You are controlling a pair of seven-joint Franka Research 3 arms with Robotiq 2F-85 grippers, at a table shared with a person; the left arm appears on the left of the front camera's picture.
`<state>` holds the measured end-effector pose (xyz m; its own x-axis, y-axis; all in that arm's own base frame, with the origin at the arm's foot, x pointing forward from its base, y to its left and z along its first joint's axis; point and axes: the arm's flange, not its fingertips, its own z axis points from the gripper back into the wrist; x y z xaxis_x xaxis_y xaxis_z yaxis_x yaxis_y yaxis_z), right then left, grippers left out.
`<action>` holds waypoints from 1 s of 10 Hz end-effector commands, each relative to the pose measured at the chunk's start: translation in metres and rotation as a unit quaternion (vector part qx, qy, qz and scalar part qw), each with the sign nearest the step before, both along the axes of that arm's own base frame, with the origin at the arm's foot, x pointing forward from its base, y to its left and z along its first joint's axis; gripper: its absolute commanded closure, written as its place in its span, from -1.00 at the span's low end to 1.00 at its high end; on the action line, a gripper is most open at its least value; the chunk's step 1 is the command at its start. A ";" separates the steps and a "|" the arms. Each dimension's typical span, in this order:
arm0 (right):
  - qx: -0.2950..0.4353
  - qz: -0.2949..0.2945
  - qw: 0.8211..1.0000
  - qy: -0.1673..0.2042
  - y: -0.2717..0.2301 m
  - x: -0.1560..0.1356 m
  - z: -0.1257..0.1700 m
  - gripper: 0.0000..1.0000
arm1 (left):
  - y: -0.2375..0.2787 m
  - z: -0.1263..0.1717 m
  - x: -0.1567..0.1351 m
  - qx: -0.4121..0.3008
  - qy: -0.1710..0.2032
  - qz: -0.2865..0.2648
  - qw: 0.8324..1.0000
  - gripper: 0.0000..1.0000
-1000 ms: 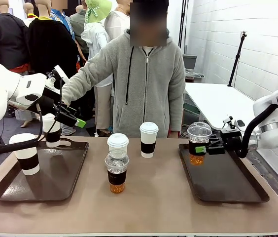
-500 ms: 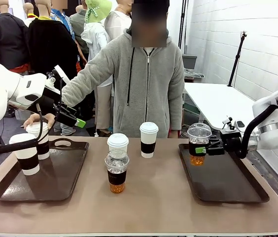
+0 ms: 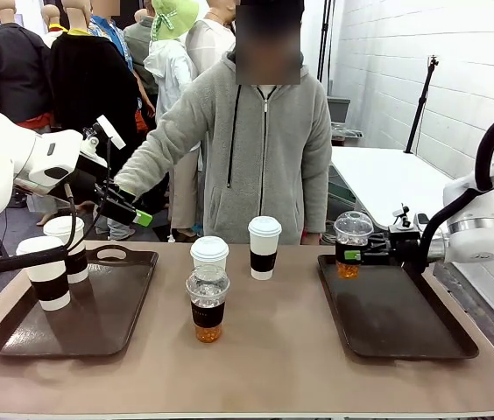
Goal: Distribute the coffee onto the tray.
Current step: Pick up one iced Americano and place it on the right Handle tray.
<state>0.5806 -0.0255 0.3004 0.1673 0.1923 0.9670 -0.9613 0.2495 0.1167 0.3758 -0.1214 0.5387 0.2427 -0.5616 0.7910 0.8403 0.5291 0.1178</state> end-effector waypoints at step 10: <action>0.021 -0.041 0.999 -0.013 -0.009 0.053 -0.053 -0.34 | 0.002 -0.002 0.001 -0.002 0.002 -0.002 1.000 -1.00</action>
<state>0.6276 -0.0363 0.2486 0.1746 0.1604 0.9715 -0.9427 0.3121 0.1179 0.3757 -0.1215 0.5387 0.2424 -0.5619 0.7909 0.8404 0.5290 0.1182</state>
